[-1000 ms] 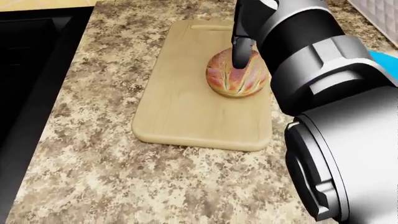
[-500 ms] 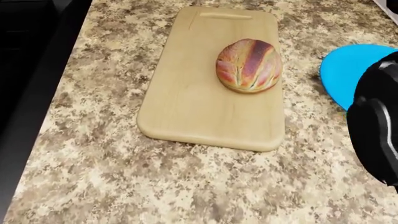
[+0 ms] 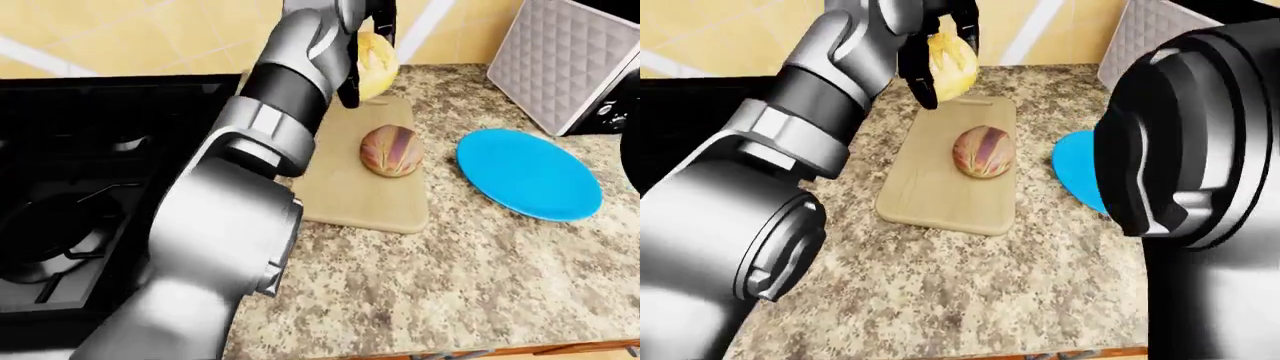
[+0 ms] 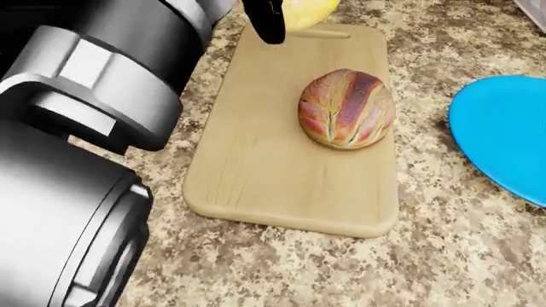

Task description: Place all breads on the cutting board.

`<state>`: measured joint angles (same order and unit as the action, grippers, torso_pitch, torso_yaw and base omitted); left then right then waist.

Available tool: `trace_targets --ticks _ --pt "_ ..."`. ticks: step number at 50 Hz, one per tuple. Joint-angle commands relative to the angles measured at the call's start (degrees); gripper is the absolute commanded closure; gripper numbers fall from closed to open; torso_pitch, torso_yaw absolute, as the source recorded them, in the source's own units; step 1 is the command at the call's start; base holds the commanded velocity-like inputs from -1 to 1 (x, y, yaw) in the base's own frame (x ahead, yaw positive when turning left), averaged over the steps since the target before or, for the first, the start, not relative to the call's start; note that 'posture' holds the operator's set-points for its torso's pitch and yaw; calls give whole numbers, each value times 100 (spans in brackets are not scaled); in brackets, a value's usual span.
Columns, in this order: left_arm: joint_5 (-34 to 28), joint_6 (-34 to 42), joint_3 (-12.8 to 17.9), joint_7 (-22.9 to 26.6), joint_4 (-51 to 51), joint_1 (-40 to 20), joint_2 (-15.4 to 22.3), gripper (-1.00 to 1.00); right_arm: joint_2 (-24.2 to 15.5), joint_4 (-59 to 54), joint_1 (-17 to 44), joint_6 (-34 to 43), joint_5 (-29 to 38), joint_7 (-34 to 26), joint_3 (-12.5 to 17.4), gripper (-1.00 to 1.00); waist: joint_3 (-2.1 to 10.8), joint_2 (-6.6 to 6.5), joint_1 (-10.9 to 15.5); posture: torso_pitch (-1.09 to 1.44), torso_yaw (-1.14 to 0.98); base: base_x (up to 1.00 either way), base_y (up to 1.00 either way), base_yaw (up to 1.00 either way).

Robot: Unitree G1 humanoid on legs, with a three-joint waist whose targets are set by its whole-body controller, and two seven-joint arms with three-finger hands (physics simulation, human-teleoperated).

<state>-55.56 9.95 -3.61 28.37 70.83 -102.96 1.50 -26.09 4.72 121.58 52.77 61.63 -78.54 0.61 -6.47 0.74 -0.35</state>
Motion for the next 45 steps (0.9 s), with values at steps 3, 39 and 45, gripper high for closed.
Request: trace_targets --ticks 3,39,45 --pt "-182 -134 -245 66 -520 246 -313 100 -95 -246 336 -176 227 -150 91 -100 134 34 10 0 0 0 0 0" --pt "-589 -237 -95 -52 -384 822 98 100 8 161 -38 -203 529 -363 259 -100 179 -9 -6 0 0 0 0 0" --pt "-553 -158 -53 -48 -365 740 69 -100 6 244 -100 -177 556 -397 258 -100 189 -9 -4 0 0 0 0 0"
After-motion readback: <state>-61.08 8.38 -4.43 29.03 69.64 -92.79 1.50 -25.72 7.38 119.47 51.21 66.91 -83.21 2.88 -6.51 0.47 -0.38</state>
